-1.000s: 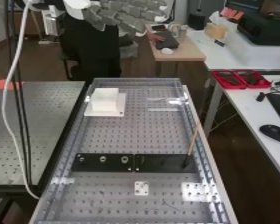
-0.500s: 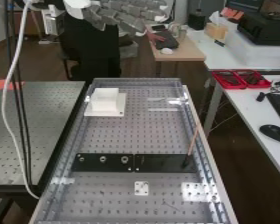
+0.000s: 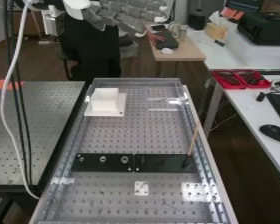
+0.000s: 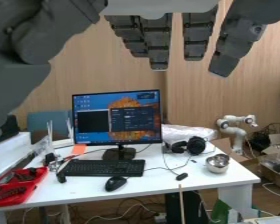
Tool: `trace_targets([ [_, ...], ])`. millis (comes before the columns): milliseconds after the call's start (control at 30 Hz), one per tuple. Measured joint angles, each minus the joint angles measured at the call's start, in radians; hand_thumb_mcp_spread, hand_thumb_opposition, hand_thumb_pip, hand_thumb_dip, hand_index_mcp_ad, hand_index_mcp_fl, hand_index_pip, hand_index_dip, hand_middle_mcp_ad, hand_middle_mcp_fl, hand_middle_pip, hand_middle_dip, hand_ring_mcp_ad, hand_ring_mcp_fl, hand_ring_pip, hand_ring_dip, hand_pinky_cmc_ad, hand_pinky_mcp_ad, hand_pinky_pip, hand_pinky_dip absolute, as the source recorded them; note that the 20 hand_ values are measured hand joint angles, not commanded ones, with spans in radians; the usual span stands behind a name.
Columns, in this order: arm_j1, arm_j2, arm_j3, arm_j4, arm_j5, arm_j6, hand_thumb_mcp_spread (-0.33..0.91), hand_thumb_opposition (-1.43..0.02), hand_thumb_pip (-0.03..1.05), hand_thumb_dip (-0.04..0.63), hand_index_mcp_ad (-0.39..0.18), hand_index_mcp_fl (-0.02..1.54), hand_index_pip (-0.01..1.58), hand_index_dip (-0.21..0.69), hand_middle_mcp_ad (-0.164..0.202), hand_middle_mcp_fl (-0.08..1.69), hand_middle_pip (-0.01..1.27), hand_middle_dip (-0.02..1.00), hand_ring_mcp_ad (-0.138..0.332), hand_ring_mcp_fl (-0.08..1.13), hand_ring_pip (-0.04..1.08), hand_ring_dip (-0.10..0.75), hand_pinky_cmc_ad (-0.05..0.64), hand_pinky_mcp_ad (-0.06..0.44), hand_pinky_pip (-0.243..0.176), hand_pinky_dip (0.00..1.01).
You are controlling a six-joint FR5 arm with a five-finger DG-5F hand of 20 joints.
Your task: Grab the drill bit and place it in the clear container
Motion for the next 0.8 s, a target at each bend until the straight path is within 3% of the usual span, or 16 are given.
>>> trace_targets([
  [800,-0.004,-0.001,-0.003,0.007,-0.003,0.010,0.11,-0.69,0.23,0.012,0.138,0.02,0.08,-0.003,0.141,0.08,0.16,0.02,0.232,0.01,0.11,-0.103,0.412,0.278,-0.096,0.27],
])
